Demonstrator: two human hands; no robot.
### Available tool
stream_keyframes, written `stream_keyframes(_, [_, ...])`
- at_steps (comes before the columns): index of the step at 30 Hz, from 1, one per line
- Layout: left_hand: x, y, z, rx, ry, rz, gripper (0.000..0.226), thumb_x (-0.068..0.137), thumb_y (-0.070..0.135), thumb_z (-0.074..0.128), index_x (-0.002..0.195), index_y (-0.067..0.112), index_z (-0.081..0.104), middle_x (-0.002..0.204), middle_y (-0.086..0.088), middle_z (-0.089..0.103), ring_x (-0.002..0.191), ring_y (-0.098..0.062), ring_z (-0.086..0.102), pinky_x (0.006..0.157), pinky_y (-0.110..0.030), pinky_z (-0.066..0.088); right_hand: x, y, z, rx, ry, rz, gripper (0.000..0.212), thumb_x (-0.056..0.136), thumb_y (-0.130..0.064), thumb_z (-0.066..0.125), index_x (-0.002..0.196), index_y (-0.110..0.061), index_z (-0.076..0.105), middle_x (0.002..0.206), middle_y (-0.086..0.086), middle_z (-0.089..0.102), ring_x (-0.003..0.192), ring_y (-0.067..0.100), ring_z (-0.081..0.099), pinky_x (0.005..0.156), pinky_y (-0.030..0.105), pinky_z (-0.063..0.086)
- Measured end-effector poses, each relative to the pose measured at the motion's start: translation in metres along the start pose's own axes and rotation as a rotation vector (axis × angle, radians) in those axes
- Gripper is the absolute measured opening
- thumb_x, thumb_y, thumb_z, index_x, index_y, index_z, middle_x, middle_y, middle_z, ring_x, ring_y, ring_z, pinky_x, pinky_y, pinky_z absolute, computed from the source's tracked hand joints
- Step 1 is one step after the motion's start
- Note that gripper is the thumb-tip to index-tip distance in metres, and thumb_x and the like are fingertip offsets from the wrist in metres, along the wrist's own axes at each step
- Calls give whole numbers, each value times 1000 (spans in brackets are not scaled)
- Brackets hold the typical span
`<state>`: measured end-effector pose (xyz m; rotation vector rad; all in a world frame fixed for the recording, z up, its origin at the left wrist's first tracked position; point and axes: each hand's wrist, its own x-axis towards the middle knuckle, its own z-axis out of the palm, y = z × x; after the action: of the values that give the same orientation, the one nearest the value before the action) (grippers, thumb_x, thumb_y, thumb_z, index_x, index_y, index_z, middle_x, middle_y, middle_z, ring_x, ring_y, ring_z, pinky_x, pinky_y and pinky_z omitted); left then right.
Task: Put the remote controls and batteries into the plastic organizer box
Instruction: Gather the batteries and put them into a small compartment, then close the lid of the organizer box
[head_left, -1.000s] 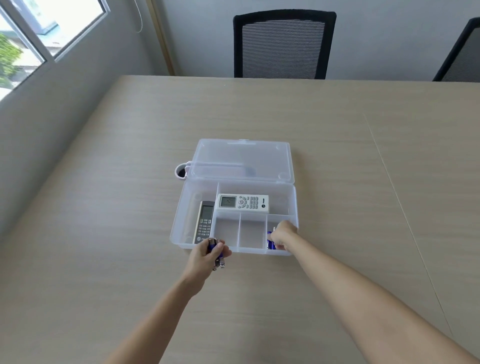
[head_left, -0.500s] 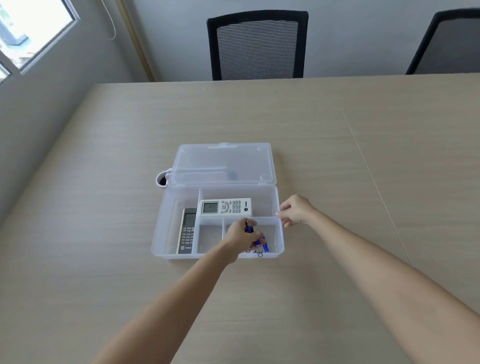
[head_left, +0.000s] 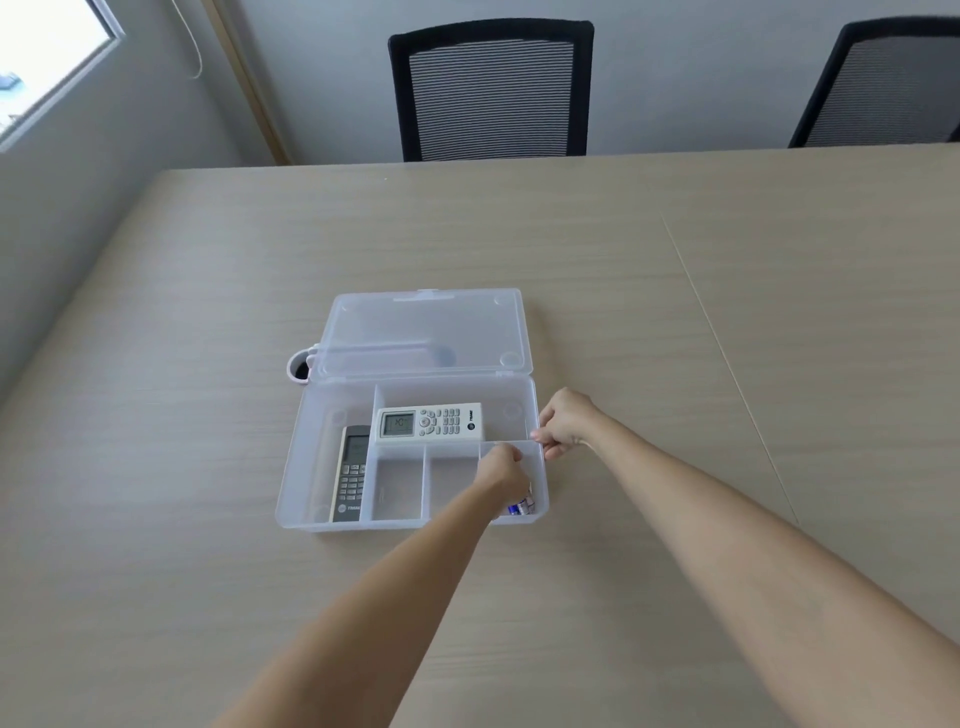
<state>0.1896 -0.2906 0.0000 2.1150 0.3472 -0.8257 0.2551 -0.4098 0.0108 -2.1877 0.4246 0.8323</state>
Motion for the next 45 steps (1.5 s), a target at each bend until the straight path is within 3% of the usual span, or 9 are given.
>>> stream_keyframes(6, [-25,-24,-29,-9,120,219,47,89,-3,44,134,7,49,131,-16,58,118,-27,59,85,-23,46,-3,3,4,53,32,19,18,84,-1,67,99,9,65,64,12,61,40,15,61,39,20,54])
stream_keyframes(11, [-56,-119,-127,55,810,295,50,89,20,60,137,13,46,145,-16,40,136,-33,38,110,-38,30,23,-50,28,0,-25,-69,66,75,-3,76,134,-2,47,122,18,61,81,25,68,79,33,58])
stream_keyframes(16, [-51,-187,-158,353,438,-142,136,48,91,49,148,25,-16,152,-20,-34,141,-35,-32,114,-61,-6,62,-89,21,465,-15,-141,83,87,-15,65,148,-1,11,158,15,17,138,29,35,112,43,36])
stream_keyframes(24, [-41,-180,-113,372,429,-34,140,40,99,11,147,16,-21,156,-15,-28,146,-35,-18,117,-56,3,105,-39,-2,418,292,-12,49,73,10,66,120,12,52,132,22,56,118,35,56,104,42,45])
stream_keyframes(31, [-42,-176,-113,340,407,-88,146,34,99,11,147,14,-21,156,-13,-29,146,-38,-13,118,-54,3,79,-40,-9,292,426,-244,31,70,-1,74,91,-16,57,92,7,61,79,25,58,75,38,53])
stream_keyframes(35, [-44,-176,-116,290,379,-71,132,59,88,44,148,13,-20,155,-12,-31,146,-37,-17,119,-52,0,18,-50,-15,636,74,-373,29,78,9,56,78,-20,55,80,0,60,74,15,52,68,25,41])
stream_keyframes(38, [-51,-172,-122,-106,467,47,96,84,69,39,151,16,-4,162,-5,-12,149,-25,-8,121,-43,0,-37,-33,-31,861,-281,-458,33,56,3,71,81,-14,56,64,0,63,72,17,59,77,24,46])
stream_keyframes(42, [-72,-163,-149,-1125,437,52,81,85,73,8,152,26,9,157,-3,27,145,-16,24,120,-41,8,-82,3,-36,906,-589,-499,73,63,-2,65,133,-9,46,126,16,63,119,27,58,102,32,47])
stream_keyframes(45, [-77,-170,-158,-1219,411,55,86,84,75,10,151,23,12,150,-8,39,142,-19,32,120,-44,14,-93,16,-13,808,-617,-480,70,77,-10,65,142,-12,38,143,11,51,132,24,47,108,37,43])
